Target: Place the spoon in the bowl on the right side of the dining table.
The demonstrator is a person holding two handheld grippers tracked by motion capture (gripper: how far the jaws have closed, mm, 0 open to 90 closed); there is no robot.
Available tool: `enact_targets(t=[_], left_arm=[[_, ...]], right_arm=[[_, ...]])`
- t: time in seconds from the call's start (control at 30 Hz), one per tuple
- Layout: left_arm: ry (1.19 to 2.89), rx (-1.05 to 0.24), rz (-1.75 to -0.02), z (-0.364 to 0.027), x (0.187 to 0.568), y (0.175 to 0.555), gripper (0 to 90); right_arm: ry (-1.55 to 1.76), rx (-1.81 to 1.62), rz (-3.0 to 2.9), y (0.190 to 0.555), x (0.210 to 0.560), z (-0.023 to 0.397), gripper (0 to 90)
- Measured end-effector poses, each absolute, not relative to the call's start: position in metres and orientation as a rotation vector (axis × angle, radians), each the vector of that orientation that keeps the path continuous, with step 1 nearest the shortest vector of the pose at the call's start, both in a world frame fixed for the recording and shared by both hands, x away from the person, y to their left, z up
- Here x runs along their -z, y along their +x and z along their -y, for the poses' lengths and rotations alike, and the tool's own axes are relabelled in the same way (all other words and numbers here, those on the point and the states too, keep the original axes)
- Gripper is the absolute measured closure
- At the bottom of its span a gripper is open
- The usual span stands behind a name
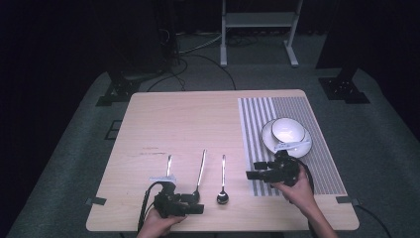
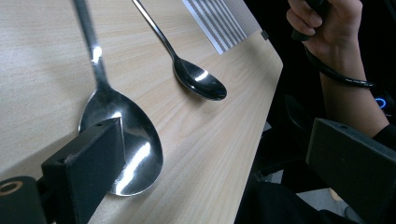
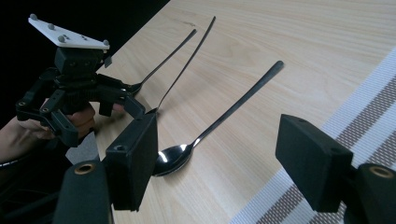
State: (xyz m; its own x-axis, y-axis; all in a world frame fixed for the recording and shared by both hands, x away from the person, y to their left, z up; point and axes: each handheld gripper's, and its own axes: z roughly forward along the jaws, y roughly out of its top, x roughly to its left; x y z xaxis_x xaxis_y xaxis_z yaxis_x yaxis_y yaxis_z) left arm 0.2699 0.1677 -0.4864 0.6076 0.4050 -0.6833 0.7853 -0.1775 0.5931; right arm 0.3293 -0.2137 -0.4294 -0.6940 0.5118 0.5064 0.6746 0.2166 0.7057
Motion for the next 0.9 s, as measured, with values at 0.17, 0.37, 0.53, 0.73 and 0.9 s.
enact_targets(t=[0.17,0.37,0.53,0.73,0.9], left_arm=[[1.797,0.459,-0.966,-0.168,0.486,0.27,3.1],[1.795,0.461,-0.968,-0.169,0.486,0.27,3.2],[1.794,0.459,-0.972,-0.169,0.486,0.27,3.4],[1.796,0.456,-0.971,-0.169,0.486,0.27,3.3],[1.796,0.457,-0.969,-0.169,0.486,0.27,3.4]], right_arm=[[-1.117,1.472,2.322,0.334,0.429,0.203,28.7],[-1.084,1.463,2.325,0.34,0.429,0.188,28.7],[-1.061,1.454,2.326,0.346,0.428,0.176,28.7],[-1.049,1.435,2.332,0.353,0.43,0.166,28.7],[-1.039,1.419,2.339,0.357,0.432,0.157,28.7]])
